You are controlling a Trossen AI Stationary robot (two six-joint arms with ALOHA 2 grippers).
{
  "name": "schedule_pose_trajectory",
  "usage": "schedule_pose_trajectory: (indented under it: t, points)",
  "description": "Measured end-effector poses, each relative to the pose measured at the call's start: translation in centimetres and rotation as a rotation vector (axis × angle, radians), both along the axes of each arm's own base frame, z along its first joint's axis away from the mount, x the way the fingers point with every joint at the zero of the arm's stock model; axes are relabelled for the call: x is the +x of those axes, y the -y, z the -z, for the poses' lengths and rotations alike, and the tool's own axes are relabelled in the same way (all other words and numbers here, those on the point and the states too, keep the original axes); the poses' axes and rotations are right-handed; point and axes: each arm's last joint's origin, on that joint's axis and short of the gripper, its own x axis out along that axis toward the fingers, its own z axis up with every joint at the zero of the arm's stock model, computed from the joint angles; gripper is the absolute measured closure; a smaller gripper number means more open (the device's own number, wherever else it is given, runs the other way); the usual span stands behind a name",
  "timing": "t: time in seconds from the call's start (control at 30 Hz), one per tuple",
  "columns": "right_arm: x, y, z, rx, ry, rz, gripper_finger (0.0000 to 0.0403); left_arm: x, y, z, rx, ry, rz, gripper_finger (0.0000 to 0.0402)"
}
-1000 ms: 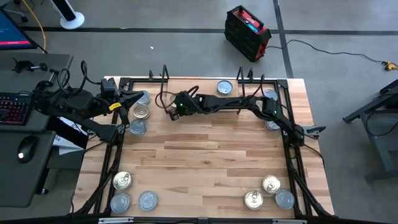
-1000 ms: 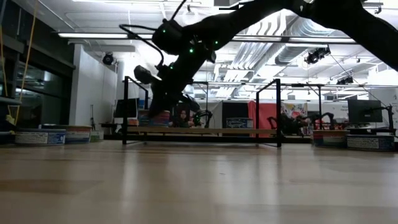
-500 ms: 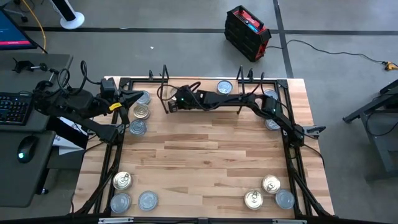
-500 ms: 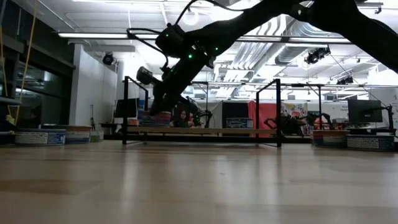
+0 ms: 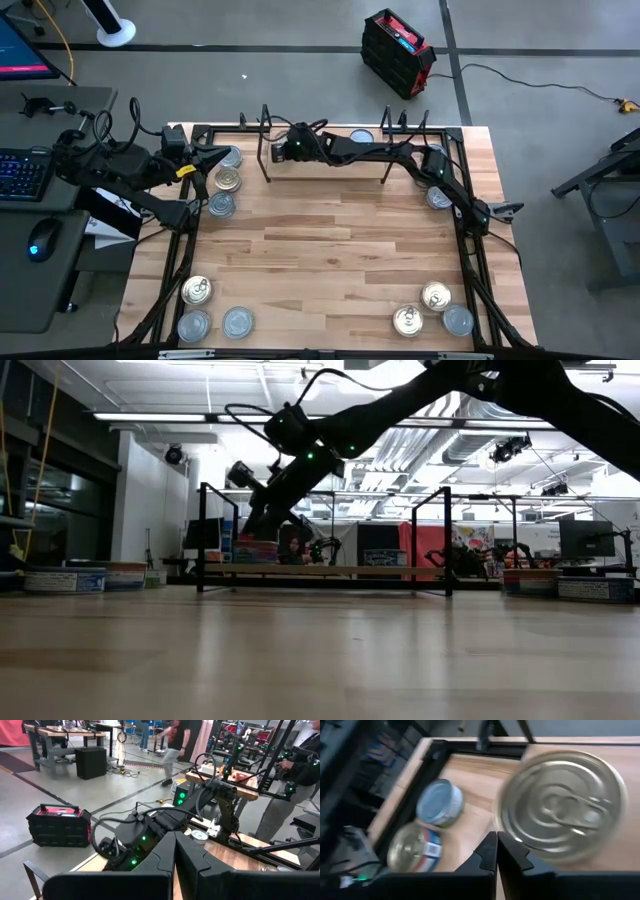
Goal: Stack canned seafood by type on shelf
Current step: Put the blue pink tuna can on the shelf
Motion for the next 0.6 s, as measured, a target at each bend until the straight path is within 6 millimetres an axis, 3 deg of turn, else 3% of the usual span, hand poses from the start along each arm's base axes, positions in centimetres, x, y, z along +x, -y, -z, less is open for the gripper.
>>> schedule_pose_trajectory:
  t: [0.13,0.27,0.6]
  points:
    - [-0.1,0.3,-0.3,0.018,0.0,-0.098,0.0403,0.0,0.0,0.0,0.0,0.0,0.0,0.0401]
    - [-0.9,0.2,-1.4,-0.024,-0.132,-0.16,0.0403,0.0,0.0,0.0,0.001,-0.002,0.0,0.0401]
    - [-2.3,0.6,-3.4,-0.192,-0.413,-0.039,0.0403,0.0,0.0,0.0,0.002,-0.005,0.0,0.0401]
